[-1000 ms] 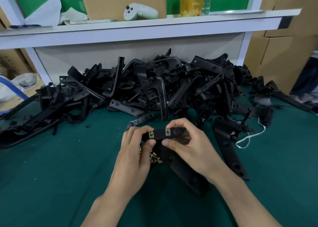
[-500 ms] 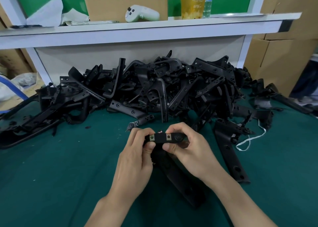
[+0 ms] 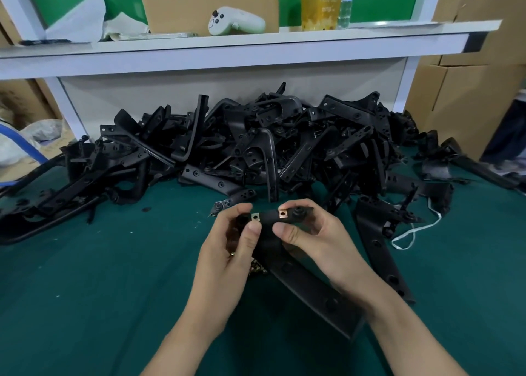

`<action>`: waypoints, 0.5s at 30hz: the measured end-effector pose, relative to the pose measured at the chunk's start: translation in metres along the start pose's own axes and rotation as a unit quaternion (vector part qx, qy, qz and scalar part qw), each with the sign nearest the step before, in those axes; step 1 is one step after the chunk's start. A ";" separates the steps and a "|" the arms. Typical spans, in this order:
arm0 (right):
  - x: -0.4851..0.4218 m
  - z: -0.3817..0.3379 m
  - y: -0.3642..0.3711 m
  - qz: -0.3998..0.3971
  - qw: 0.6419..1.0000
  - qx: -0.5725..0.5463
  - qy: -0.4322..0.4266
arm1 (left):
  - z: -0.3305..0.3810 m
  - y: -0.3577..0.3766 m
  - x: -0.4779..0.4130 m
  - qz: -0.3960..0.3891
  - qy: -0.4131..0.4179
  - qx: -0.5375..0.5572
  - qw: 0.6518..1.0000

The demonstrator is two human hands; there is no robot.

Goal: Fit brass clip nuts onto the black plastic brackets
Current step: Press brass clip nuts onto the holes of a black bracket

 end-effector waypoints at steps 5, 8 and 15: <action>-0.003 0.008 0.004 0.013 0.997 -0.062 0.053 | 0.003 0.001 -0.005 -0.024 -0.044 0.084 0.995; -0.006 0.007 0.007 0.012 0.990 -0.114 0.083 | 0.002 0.001 -0.006 -0.029 -0.060 0.110 0.992; -0.004 0.006 0.008 -0.005 0.982 -0.162 0.096 | 0.002 0.000 -0.006 -0.049 -0.037 0.094 0.994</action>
Point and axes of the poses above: each hand's wrist, its own x-axis away from the middle knuckle, its own y-axis out of the palm, z = x × y, the point moved 2 cm from there along -x, towards the middle knuckle, and after that the axes turned 11 degrees about -y, right-handed, at the moved point
